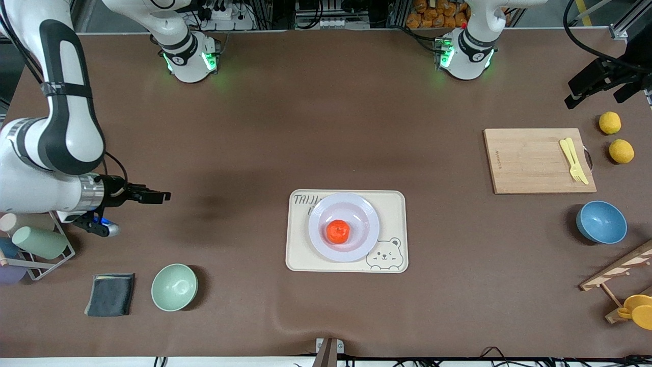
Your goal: Place orange and plate with both arms
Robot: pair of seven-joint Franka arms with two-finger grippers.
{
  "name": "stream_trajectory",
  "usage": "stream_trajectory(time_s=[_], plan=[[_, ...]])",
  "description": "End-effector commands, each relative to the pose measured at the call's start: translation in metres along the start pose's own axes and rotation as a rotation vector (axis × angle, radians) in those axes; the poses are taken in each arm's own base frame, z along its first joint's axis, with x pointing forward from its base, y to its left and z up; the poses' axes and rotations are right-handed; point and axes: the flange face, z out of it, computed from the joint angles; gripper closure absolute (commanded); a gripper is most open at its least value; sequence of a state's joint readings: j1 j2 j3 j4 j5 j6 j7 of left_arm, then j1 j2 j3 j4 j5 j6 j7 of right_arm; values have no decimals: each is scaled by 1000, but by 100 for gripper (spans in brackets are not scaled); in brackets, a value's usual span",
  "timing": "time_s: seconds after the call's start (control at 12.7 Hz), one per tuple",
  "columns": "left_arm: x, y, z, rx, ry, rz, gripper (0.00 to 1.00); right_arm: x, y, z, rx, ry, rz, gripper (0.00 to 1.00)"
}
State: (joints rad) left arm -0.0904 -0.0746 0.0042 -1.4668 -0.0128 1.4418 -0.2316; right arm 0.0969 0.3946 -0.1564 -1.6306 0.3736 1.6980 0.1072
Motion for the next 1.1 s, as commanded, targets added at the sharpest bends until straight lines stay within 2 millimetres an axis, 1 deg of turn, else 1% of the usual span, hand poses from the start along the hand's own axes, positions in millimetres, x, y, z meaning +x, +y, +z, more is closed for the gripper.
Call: stream_trajectory(time_s=[0.0,0.08,0.24,0.31,0.47,0.63,0.79,0.86,1.02], plan=[[-8,-4,-3,-1,-27,15,0,-5,11,-21,-3,7,-48,0],[-8,-4,-3,-1,-27,13,0,-8,12,-29,0,14,-56,0],[-9,-6,-3,1,-32,10,0,-21,4,-44,-39,31,-87,0],[-14,-7,-7,-2,-26,13,0,-27,2,-53,-45,31,-90,0],[-17,-7,-6,-2,-24,10,0,-41,-2,-79,-61,24,-100,0],[-18,-7,-8,-3,-18,10,0,-61,-5,-109,-115,77,-118,0],[-18,-9,-9,-8,-16,13,0,-76,-4,-130,-154,112,-124,0],[-18,-8,-10,-11,-12,14,0,-81,-3,-133,-159,108,-123,0],[-16,-7,-10,-19,-5,17,0,-104,-10,-159,-206,169,-136,0]])
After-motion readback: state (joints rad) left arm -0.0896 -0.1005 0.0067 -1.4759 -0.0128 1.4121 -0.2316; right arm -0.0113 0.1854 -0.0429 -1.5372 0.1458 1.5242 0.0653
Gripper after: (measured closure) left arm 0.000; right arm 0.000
